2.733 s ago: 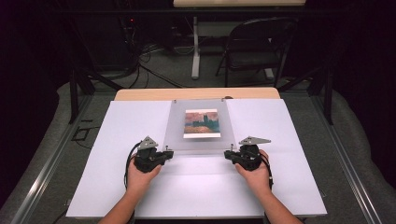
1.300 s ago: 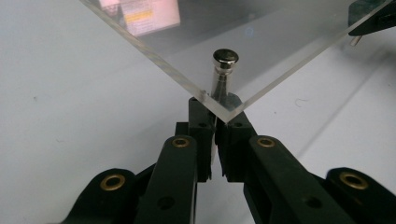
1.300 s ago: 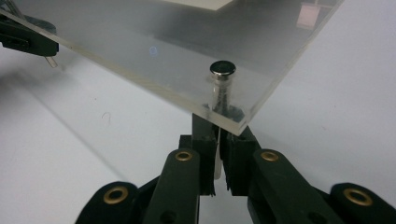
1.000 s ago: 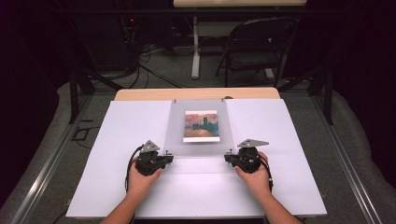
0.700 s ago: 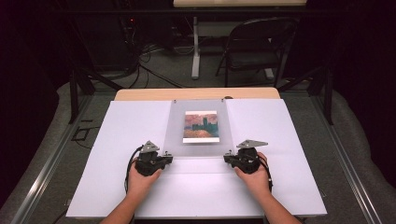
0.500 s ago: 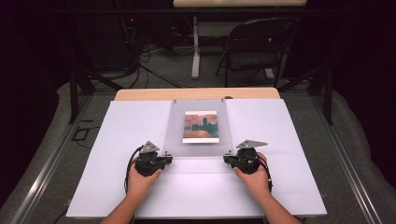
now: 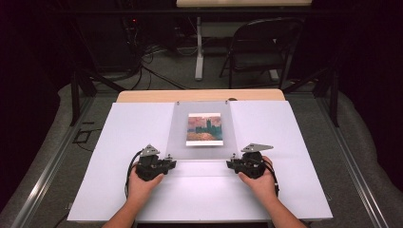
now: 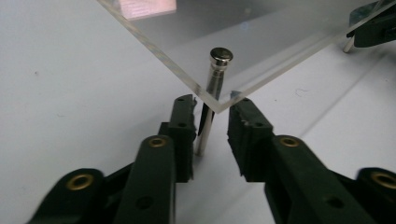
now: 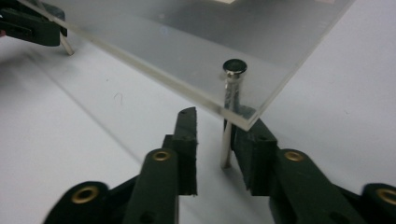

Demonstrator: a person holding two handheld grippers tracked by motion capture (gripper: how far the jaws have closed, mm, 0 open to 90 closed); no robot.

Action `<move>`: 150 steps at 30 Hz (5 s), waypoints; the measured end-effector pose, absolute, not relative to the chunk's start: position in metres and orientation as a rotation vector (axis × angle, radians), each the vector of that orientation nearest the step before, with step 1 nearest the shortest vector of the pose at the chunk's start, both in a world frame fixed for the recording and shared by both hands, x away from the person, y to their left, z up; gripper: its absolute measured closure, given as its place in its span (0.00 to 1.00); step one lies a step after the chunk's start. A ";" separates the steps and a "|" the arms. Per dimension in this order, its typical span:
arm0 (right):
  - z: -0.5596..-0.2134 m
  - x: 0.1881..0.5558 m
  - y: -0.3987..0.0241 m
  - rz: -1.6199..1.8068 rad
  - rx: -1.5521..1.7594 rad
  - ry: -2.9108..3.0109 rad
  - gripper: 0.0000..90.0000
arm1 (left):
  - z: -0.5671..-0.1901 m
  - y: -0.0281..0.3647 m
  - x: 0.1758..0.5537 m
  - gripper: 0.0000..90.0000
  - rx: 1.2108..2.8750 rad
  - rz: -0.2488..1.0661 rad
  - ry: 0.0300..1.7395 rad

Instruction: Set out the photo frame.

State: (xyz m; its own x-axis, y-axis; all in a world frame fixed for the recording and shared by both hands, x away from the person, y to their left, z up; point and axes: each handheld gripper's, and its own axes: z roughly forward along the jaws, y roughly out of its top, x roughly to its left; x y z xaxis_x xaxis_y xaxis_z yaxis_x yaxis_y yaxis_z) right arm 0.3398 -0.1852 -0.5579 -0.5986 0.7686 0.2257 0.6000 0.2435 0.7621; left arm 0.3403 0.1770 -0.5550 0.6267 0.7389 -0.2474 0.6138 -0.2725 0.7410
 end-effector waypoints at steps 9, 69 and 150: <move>-0.541 0.323 -0.196 1.270 1.246 2.347 0.53 | -0.540 0.190 0.324 0.52 1.968 0.192 1.038; -0.532 0.509 -0.182 1.258 1.605 2.165 0.40 | -0.539 0.162 0.510 0.41 1.871 0.152 1.316; -0.440 0.351 -0.194 1.431 1.029 1.986 0.66 | -0.438 0.201 0.357 0.81 1.670 0.260 0.958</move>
State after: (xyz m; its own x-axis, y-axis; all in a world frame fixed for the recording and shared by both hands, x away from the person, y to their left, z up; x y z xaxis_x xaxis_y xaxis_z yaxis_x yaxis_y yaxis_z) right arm 0.3513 -0.1943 -0.4403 -0.6011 0.7980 0.0435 0.2939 0.1701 0.9406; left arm 0.3568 0.2011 -0.4377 0.6442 0.7027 -0.3022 0.4531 -0.0323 0.8909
